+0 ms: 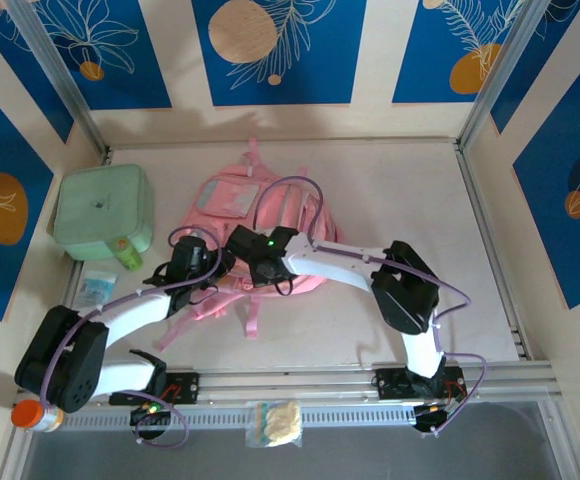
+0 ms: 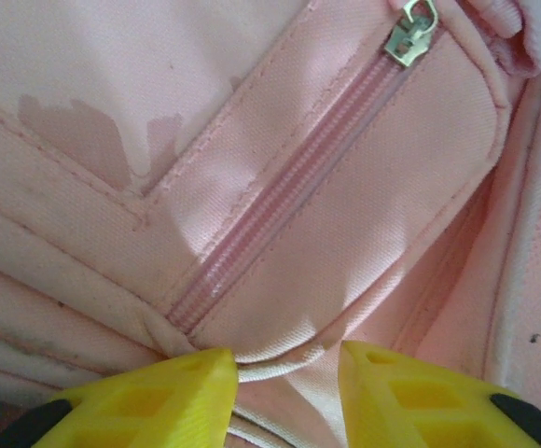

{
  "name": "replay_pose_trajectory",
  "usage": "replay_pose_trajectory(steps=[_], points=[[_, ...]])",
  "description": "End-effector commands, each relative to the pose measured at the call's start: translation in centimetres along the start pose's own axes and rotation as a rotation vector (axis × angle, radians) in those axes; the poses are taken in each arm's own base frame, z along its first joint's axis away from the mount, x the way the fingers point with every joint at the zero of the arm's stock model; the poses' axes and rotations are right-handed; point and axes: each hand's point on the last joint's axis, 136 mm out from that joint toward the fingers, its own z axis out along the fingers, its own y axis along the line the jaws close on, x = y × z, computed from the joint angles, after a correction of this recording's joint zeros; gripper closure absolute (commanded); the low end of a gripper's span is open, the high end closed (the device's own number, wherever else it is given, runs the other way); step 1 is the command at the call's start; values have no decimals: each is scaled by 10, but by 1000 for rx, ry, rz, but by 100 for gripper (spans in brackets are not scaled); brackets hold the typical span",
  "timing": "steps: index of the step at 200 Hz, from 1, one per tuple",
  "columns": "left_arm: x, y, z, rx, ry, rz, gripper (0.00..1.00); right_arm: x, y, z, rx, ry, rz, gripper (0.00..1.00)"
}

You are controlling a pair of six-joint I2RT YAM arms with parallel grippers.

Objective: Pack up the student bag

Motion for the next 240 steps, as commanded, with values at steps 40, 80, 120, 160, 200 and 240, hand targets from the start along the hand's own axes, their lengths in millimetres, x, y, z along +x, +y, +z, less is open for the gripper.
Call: replay_pose_trajectory(steps=[40,80,120,160,200,240], points=[[-28,78,6,-303,-63,51,64,-20,-89,-14,51,-51,-82,100],[-71,45,26,-226,-79,98,62,-27,-58,-36,-126,-114,-183,100],[-118,-32,47,79,-71,167,53,-40,11,-55,-379,-90,-59,100],[-92,-24,-6,72,-33,64,45,-48,8,-42,-348,-84,27,100],[-39,-38,-57,112,-39,-69,40,-38,17,-41,-349,-88,-16,100],[-2,-58,-55,161,-21,-162,37,-35,18,-38,-349,-83,-12,100]])
